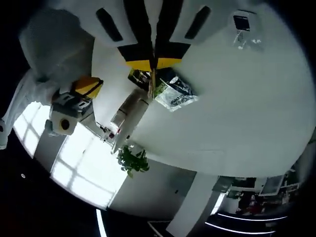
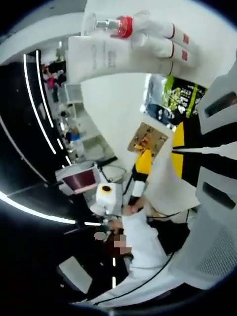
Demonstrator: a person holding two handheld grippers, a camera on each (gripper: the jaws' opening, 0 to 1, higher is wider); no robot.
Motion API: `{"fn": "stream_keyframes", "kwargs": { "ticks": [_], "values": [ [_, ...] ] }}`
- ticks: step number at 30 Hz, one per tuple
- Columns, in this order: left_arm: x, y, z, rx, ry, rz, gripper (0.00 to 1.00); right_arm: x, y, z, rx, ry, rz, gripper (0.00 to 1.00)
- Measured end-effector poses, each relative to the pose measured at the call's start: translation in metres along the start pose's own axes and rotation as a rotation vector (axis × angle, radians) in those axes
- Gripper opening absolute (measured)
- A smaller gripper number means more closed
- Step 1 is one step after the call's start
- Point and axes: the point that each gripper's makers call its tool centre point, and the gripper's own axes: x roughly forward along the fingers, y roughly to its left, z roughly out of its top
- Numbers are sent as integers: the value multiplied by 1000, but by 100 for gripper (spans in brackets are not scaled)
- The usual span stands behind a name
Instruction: Arrange the skincare products in the storage area until every visible bottle or jar stands upright without overlapping.
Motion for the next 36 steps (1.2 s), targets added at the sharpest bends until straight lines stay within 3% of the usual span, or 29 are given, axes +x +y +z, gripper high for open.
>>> {"fn": "stream_keyframes", "kwargs": {
  "ticks": [9, 17, 25, 36],
  "values": [
    [-1, 38, 7, -72, -28, 93, 0, 18, 10, 5, -101, 12, 50, 0],
    [-2, 64, 7, -149, -30, 135, 0, 46, 4, 1, -112, 41, 48, 0],
    [4, 86, -2, -212, 2, 181, 0, 61, -9, 0, -132, 48, 1, 0],
    [15, 98, -9, -207, 44, 220, 0, 82, -24, 0, -167, 40, -59, 0]
  ]
}}
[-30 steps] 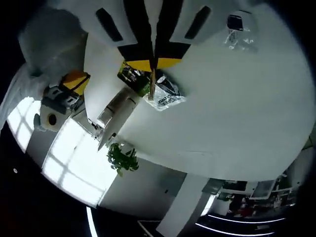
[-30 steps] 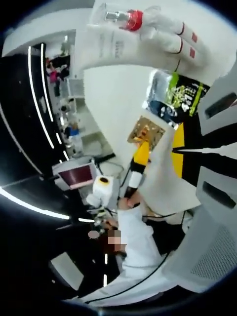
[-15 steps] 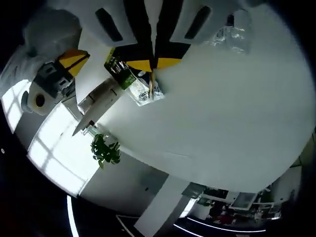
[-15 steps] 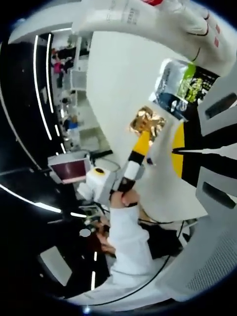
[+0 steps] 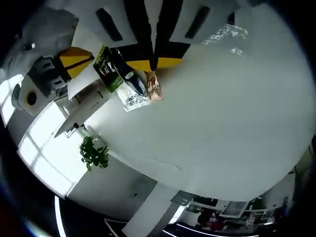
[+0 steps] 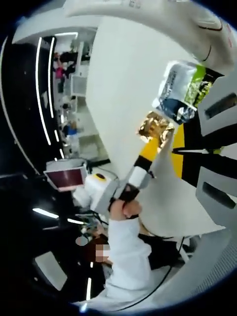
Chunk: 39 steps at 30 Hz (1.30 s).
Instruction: Arrange the skincare products in the storage area until every visible bottle or jar stands upright without overlapping.
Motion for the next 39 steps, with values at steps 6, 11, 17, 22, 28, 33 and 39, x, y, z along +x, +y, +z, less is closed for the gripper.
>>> {"fn": "stream_keyframes", "kwargs": {
  "ticks": [6, 11, 17, 22, 28, 33, 39],
  "values": [
    [5, 5, -2, 11, 23, 7, 0, 13, -10, 3, -61, -6, -41, 0],
    [7, 4, -7, 66, 53, 28, 0, 28, -14, 1, -104, 7, -54, 0],
    [10, 2, -4, 107, 61, 30, 0, 44, -22, 1, -168, 3, -95, 6],
    [11, -1, -3, 192, 84, 26, 0, 56, -36, -1, -187, 11, -130, 6],
    [12, -1, -3, 212, 108, 17, 0, 66, -42, 2, -221, 8, -137, 7],
    [13, -1, -3, 230, 123, 18, 0, 74, -45, -8, -233, 40, -130, 8],
    [12, -1, -4, 241, 135, 14, 0, 76, -46, -9, -223, 45, -126, 7]
  ]
}}
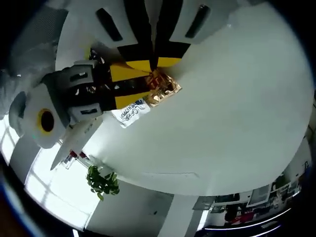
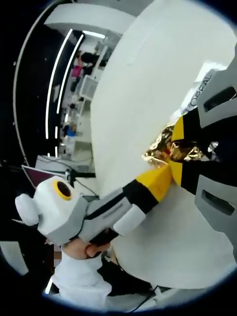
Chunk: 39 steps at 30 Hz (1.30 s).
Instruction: Arrange the skincare products in the storage area until every visible bottle or jar stands upright without overlapping.
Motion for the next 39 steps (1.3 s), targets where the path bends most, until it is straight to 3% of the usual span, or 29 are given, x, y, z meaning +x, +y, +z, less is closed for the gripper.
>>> {"fn": "stream_keyframes", "kwargs": {
  "ticks": [13, 20, 26, 34, 39],
  "values": [
    [-1, -4, -1, 60, 17, 7, 0, 2, -1, -6, 15, 45, -2, 9],
    [-3, 8, 6, 106, -4, 75, 5, 1, 0, -7, 1, 59, -3, 9],
    [-11, 19, 10, 95, -29, 111, 0, 0, 0, -7, 0, 59, -2, 9],
    [-9, 16, 10, 100, -32, 112, 2, -2, 1, -8, 2, 60, 0, 9],
    [-17, 14, 14, 76, -70, 109, 0, -2, 0, -8, 0, 58, 0, 9]
  ]
}}
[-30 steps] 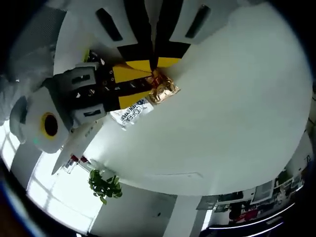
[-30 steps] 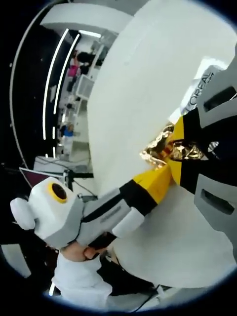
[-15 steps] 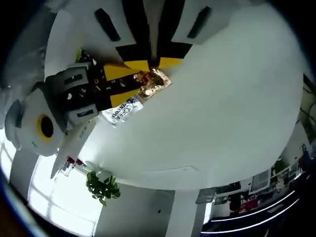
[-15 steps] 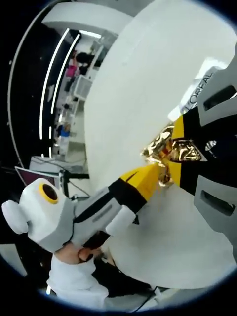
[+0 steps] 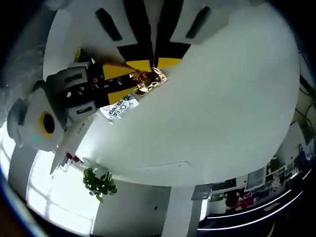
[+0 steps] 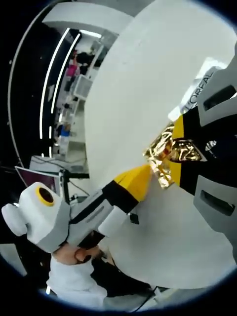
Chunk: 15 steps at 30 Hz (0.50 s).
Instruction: Arrange the skincare products in the storage area until every visible bottle or jar stands upright without overlapping.
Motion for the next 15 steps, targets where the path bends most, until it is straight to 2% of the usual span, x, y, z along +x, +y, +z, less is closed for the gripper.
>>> {"fn": "stream_keyframes", "kwargs": {
  "ticks": [5, 12, 15],
  "values": [
    [1, -5, -4, 0, -2, -10, 1, 2, -1, 0, 6, 5, 9, 9],
    [1, -8, -9, -11, 3, -19, 1, -1, 3, 2, -12, 5, 47, 18],
    [-2, -5, -7, -20, -7, -16, 1, -4, 5, 0, -29, 11, 53, 19]
  ]
}}
